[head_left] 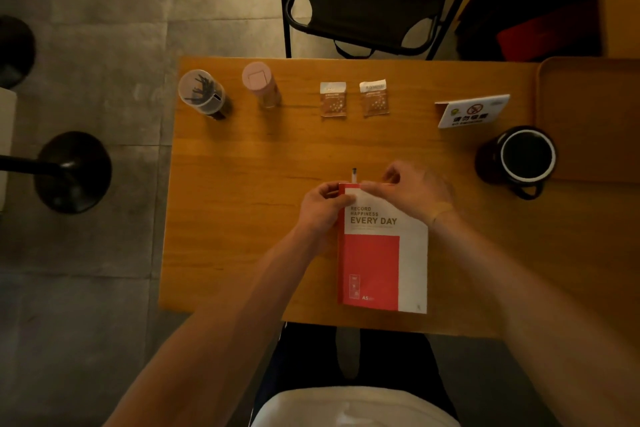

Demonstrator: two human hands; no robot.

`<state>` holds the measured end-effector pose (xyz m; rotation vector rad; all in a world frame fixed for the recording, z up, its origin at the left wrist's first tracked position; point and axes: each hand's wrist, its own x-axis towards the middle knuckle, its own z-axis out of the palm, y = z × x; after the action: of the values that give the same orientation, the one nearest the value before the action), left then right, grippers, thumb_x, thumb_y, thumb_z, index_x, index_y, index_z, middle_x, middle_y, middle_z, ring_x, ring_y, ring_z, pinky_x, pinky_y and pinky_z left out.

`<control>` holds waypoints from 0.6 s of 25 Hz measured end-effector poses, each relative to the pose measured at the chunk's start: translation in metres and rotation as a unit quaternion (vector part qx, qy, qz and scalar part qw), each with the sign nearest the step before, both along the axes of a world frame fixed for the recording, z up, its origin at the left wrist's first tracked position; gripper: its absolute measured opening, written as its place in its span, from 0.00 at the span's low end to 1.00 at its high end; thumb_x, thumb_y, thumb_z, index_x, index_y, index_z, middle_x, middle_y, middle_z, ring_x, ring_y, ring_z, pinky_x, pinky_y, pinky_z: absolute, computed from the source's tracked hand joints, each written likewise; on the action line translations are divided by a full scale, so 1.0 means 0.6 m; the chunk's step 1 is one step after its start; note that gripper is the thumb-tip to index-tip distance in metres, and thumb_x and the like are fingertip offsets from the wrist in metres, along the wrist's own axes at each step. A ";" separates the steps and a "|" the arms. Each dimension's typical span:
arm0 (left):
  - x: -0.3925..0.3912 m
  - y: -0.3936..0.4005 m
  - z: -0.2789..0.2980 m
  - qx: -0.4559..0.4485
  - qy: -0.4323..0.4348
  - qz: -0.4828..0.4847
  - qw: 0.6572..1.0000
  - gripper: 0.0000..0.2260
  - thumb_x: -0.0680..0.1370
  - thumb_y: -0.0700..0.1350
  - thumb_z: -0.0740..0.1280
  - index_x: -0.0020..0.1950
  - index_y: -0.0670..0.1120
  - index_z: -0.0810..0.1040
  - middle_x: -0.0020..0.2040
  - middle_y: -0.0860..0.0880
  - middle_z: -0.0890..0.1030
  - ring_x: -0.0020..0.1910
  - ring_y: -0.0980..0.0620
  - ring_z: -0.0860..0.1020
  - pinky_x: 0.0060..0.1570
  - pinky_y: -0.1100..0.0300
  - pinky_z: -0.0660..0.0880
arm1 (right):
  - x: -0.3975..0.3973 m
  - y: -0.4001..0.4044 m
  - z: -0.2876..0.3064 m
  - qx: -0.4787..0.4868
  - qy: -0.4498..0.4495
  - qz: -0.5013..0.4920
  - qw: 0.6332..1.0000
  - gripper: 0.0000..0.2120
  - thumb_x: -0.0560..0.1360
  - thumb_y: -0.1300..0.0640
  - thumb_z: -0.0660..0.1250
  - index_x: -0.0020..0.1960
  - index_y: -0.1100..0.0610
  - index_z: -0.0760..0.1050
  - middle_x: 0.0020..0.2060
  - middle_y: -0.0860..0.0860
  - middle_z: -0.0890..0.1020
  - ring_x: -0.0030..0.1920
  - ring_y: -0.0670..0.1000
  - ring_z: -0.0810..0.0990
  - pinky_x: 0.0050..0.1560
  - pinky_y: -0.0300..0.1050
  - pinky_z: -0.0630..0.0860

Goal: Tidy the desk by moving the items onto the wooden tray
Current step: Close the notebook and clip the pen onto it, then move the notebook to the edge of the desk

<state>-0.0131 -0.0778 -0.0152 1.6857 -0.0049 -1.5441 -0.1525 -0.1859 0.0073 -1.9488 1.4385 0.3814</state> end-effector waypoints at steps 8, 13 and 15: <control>-0.007 0.013 0.035 -0.013 0.029 0.003 0.999 0.11 0.76 0.36 0.69 0.57 0.43 0.77 0.51 0.43 0.84 0.49 0.44 0.84 0.42 0.53 0.81 | -0.096 -0.012 -0.009 0.214 -0.119 -0.095 0.965 0.21 0.66 0.47 0.77 0.54 0.53 0.75 0.52 0.48 0.79 0.51 0.50 0.79 0.46 0.43 0.76; -0.019 0.006 0.073 -0.027 0.058 0.052 0.997 0.12 0.76 0.36 0.69 0.59 0.40 0.76 0.52 0.41 0.83 0.52 0.42 0.81 0.43 0.51 0.81 | -0.139 0.032 0.008 0.359 -0.301 -0.326 0.821 0.26 0.62 0.50 0.78 0.58 0.52 0.77 0.53 0.53 0.85 0.50 0.54 0.85 0.48 0.51 0.81; -0.024 0.005 0.089 -0.026 0.053 0.068 0.996 0.13 0.76 0.36 0.69 0.60 0.39 0.77 0.53 0.40 0.82 0.53 0.41 0.81 0.45 0.49 0.80 | -0.151 0.050 0.020 0.384 -0.298 -0.317 0.814 0.25 0.63 0.54 0.78 0.59 0.51 0.76 0.52 0.51 0.85 0.49 0.52 0.86 0.45 0.49 0.82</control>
<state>-0.0277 -0.0750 0.0384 1.5304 0.1216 -1.5163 -0.2429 -0.1559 0.0190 -0.7535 1.1478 0.0023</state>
